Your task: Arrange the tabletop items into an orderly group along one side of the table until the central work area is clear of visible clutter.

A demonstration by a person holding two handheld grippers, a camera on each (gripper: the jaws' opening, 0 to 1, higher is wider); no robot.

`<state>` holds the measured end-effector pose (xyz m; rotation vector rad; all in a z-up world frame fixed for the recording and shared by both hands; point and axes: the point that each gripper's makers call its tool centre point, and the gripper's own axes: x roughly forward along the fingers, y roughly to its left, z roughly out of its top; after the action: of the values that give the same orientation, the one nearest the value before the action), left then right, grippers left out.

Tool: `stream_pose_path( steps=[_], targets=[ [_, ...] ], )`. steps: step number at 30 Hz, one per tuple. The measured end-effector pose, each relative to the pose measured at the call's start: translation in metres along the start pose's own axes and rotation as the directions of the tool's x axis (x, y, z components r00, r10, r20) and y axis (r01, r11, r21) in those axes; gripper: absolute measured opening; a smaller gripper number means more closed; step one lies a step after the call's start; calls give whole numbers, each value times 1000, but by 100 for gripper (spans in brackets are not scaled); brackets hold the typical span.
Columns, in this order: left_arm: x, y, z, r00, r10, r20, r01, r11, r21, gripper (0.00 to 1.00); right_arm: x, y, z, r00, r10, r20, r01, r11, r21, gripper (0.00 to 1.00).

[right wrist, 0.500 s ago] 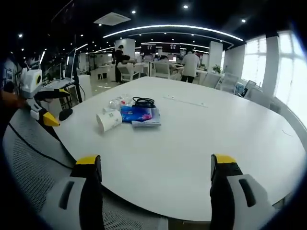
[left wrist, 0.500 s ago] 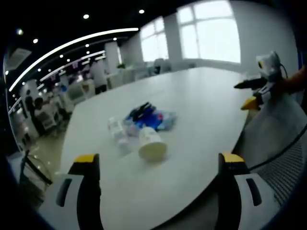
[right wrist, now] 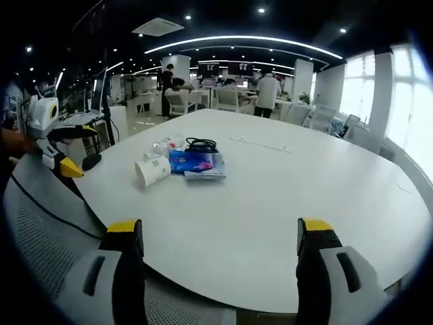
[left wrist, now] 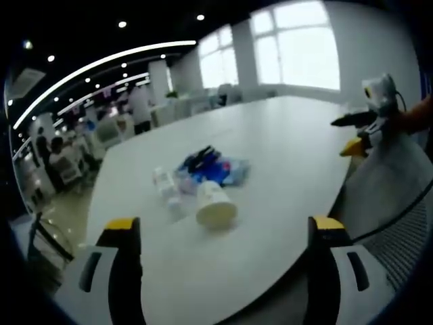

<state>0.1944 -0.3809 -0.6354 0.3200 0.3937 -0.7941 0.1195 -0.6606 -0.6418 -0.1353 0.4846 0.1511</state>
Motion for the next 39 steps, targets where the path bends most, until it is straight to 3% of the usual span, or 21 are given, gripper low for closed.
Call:
stream_pose_path(
  steps=[39],
  targets=[
    [-1,3,0,1000,14,-1,-14,1000,5,100,0,-2,0,1000,-9,-1,9,1000,3,92]
  ],
)
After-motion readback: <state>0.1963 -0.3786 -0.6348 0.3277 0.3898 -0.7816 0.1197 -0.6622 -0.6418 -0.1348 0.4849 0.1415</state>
